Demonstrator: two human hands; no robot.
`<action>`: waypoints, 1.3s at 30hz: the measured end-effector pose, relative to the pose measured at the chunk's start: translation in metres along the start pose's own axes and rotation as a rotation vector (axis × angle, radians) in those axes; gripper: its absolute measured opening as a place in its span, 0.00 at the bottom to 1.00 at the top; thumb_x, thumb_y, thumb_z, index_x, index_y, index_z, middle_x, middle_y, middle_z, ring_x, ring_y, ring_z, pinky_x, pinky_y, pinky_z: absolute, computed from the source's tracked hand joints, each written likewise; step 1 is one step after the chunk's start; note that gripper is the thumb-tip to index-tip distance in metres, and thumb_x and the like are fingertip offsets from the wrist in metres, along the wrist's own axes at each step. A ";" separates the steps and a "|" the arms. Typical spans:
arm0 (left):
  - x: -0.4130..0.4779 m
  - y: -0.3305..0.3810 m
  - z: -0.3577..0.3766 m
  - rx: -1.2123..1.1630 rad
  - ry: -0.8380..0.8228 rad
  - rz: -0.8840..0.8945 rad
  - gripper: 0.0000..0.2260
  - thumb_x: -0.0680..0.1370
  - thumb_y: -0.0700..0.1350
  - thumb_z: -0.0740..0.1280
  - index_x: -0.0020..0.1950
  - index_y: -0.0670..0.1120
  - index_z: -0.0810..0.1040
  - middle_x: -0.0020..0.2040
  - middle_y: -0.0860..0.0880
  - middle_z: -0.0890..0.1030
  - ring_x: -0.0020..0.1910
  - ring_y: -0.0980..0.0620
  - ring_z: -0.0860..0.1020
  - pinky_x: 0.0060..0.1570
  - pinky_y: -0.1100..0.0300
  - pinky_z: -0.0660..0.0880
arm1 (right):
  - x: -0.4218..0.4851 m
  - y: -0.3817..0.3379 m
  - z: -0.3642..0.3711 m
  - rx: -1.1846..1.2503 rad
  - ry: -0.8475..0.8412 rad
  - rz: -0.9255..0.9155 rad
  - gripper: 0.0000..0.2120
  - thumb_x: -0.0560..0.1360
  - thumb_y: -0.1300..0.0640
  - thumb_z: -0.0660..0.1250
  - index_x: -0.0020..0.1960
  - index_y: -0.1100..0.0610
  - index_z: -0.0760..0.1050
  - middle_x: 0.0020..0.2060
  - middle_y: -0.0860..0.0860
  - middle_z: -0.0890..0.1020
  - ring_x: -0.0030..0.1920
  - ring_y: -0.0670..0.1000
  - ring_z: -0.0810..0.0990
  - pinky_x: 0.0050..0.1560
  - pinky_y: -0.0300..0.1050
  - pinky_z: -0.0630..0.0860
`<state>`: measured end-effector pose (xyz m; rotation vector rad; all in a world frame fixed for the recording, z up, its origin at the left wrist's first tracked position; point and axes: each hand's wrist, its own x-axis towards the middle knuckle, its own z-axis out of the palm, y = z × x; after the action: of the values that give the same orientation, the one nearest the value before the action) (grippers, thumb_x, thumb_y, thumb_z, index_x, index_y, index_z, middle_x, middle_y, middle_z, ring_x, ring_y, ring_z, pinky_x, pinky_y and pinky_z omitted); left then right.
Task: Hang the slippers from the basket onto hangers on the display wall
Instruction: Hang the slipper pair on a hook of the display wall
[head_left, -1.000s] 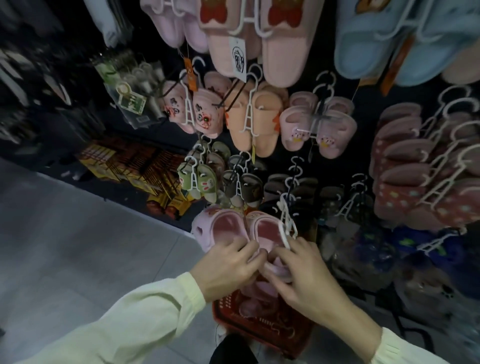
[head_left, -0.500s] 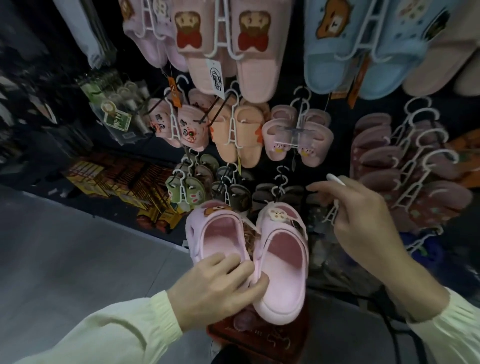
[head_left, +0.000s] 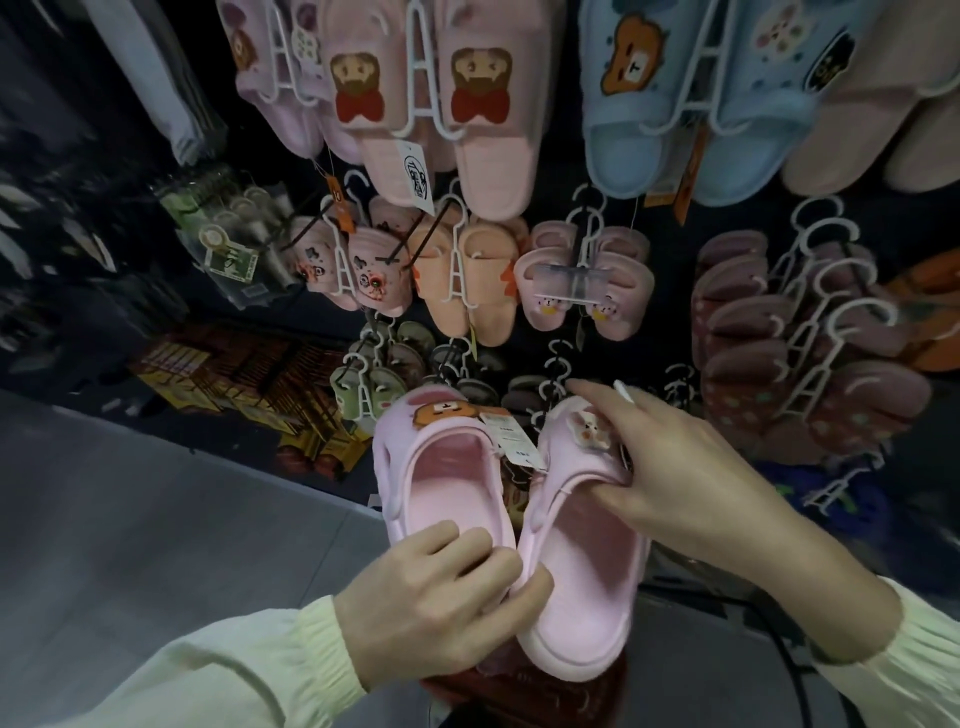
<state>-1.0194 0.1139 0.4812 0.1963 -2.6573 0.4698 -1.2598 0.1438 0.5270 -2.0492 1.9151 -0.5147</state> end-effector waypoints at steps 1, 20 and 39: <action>0.001 0.001 -0.001 0.002 0.007 0.002 0.07 0.74 0.39 0.71 0.50 0.47 0.84 0.34 0.50 0.70 0.30 0.50 0.65 0.29 0.57 0.65 | 0.000 -0.001 0.000 -0.004 -0.004 -0.007 0.40 0.71 0.51 0.66 0.79 0.40 0.53 0.69 0.46 0.72 0.67 0.54 0.74 0.60 0.49 0.74; -0.001 0.022 -0.013 0.158 0.016 0.257 0.20 0.79 0.41 0.65 0.72 0.46 0.75 0.39 0.55 0.76 0.35 0.54 0.69 0.36 0.60 0.69 | 0.031 -0.009 -0.026 -0.032 -0.071 -0.183 0.52 0.67 0.65 0.64 0.73 0.25 0.41 0.53 0.50 0.79 0.44 0.51 0.76 0.43 0.51 0.75; -0.012 0.016 -0.018 0.149 -0.011 0.177 0.18 0.80 0.38 0.64 0.69 0.46 0.78 0.39 0.53 0.74 0.35 0.52 0.67 0.35 0.59 0.68 | 0.008 -0.008 -0.043 -0.201 -0.129 -0.166 0.50 0.71 0.59 0.65 0.72 0.24 0.38 0.48 0.42 0.70 0.46 0.49 0.75 0.43 0.48 0.76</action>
<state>-1.0051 0.1360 0.4863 0.0075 -2.6630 0.7266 -1.2714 0.1376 0.5699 -2.3192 1.7959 -0.2252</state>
